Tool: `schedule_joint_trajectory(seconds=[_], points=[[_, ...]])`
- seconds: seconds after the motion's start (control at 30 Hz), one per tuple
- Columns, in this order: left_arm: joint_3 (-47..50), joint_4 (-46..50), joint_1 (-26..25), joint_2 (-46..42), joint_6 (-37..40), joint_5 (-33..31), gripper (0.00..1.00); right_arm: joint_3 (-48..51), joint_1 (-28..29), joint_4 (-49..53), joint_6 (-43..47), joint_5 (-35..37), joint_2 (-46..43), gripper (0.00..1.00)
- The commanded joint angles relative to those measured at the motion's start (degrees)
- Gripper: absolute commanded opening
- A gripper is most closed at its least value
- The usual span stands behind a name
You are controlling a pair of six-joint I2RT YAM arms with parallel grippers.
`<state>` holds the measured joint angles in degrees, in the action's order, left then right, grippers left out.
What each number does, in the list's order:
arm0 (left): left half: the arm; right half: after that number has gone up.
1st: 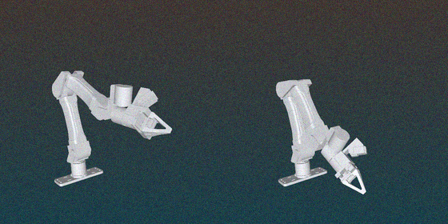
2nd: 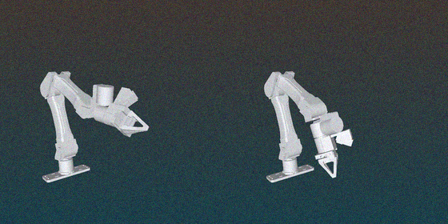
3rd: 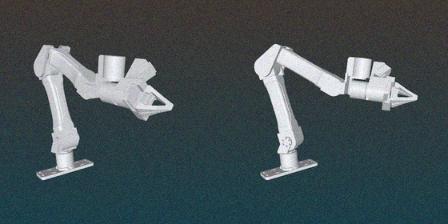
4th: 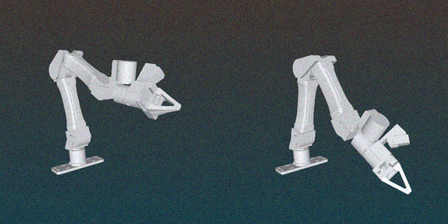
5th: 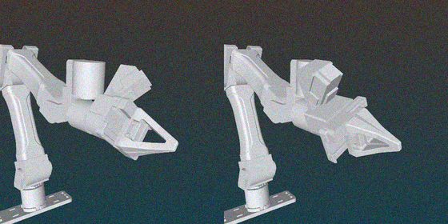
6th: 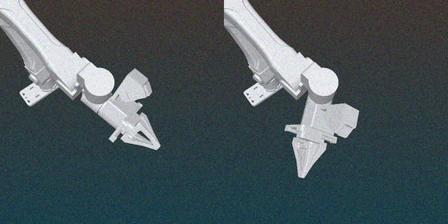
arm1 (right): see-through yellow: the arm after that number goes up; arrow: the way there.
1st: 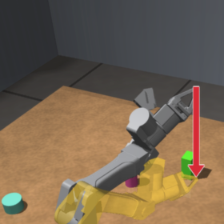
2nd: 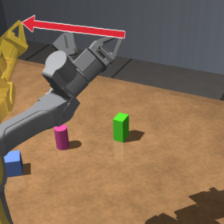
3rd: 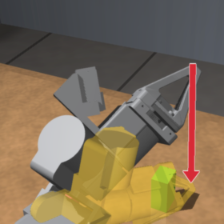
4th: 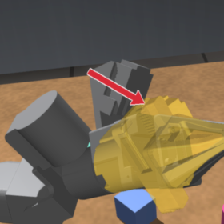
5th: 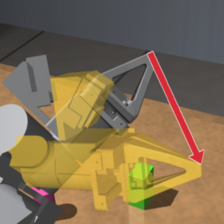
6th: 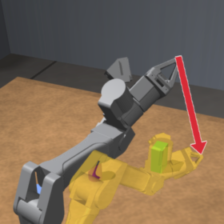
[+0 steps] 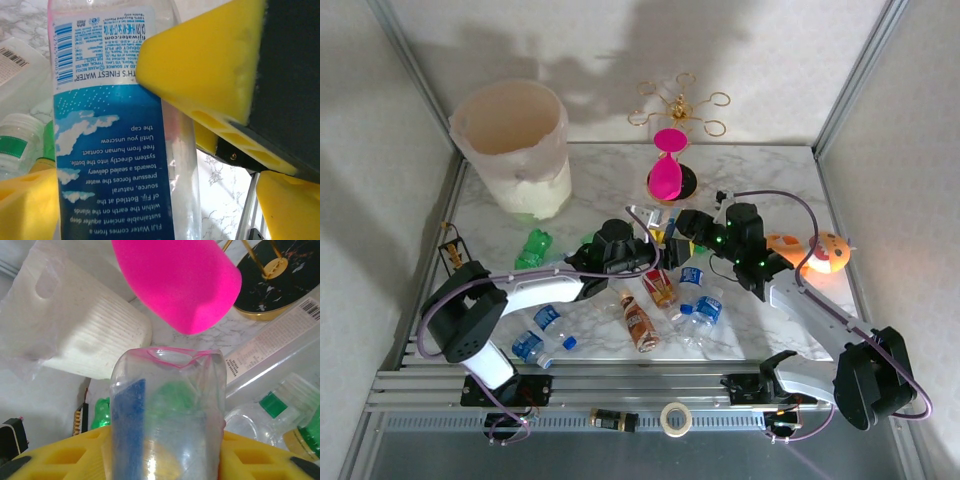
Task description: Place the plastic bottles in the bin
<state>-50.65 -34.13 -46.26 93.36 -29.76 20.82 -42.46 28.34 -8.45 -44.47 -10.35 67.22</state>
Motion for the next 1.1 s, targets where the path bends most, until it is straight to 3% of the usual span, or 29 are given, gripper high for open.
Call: schedule_joint_trajectory(seconds=[0.0, 0.17, 0.37, 0.57, 0.97, 1.07], points=[[-3.11, 0.72, -0.32, 1.64, 1.02, 2.05, 0.94, -1.08, 0.91, -2.03, 0.26, -0.26, -0.82, 0.48], [-1.69, 0.63, -0.32, 1.8, 0.67, 1.69, 0.85, -0.26, 0.97, -2.7, 0.07, -0.18, -1.75, 0.47], [-0.42, -0.08, -0.31, 1.57, 0.39, -0.01, 0.81, -0.52, 0.98, -3.65, -0.53, -1.64, -1.97, 0.46], [-0.41, -1.86, -0.22, 0.89, 0.04, -0.15, 0.53, -0.17, 1.04, -3.68, -1.11, -1.19, -2.42, 0.49], [5.88, 2.44, 2.54, -10.55, 0.7, -9.61, 0.45, -5.77, 0.86, 7.17, 3.16, 11.51, -5.23, 0.96], [7.2, 5.43, 3.82, -15.59, 2.24, -12.64, 0.44, -5.24, 0.88, 7.12, 4.67, 14.72, -6.26, 0.99]])
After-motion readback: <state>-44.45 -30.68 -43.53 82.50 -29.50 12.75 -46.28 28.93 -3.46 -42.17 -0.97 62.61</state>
